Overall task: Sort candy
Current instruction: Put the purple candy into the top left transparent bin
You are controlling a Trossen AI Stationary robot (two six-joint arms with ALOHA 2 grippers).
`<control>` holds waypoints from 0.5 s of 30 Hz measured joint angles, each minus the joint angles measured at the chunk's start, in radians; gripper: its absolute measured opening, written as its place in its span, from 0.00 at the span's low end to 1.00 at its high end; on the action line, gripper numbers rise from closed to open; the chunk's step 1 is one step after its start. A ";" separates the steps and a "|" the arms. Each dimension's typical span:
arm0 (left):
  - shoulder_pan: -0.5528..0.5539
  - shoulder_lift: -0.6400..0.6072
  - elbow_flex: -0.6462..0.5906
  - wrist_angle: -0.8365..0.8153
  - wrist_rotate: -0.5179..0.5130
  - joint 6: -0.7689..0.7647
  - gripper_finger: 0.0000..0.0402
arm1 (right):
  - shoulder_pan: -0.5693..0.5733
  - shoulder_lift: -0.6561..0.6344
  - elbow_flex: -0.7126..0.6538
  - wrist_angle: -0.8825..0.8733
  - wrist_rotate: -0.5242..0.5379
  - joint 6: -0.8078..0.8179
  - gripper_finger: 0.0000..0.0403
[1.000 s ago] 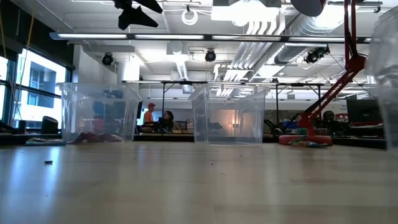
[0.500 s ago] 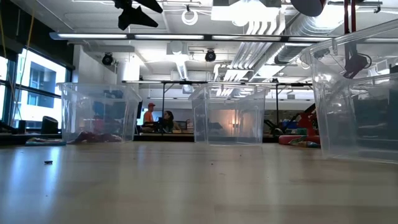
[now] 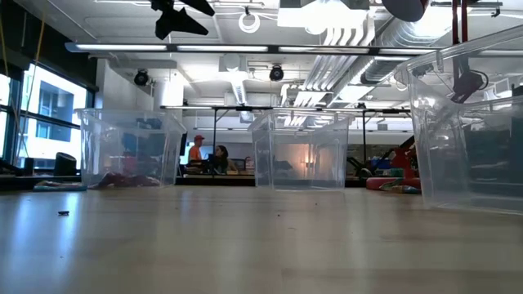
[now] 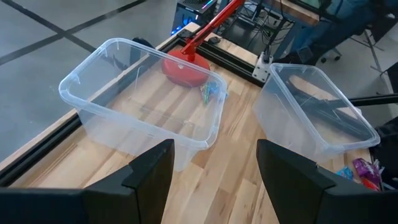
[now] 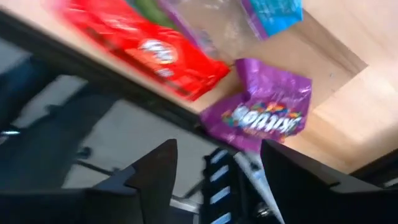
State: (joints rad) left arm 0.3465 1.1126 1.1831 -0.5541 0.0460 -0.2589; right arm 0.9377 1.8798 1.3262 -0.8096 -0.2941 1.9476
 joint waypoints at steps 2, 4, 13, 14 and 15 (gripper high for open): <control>0.000 0.000 0.000 0.000 0.000 -0.001 0.55 | -0.006 0.037 0.000 -0.002 -0.028 -0.021 0.58; 0.000 0.000 0.000 0.000 0.000 -0.001 0.55 | -0.009 0.066 0.000 -0.002 -0.049 -0.029 0.58; 0.000 0.000 0.000 0.009 0.000 0.000 0.55 | -0.010 0.155 0.005 0.010 -0.093 -0.018 0.59; 0.000 0.000 0.000 0.009 0.000 -0.001 0.55 | -0.010 0.160 0.006 0.010 -0.095 -0.019 0.58; 0.000 0.000 0.000 0.011 0.000 -0.001 0.55 | -0.010 0.163 0.006 0.008 -0.097 -0.021 0.57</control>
State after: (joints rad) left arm 0.3466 1.1123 1.1831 -0.5427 0.0456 -0.2595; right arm 0.9276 2.0432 1.3323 -0.8014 -0.3907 1.9264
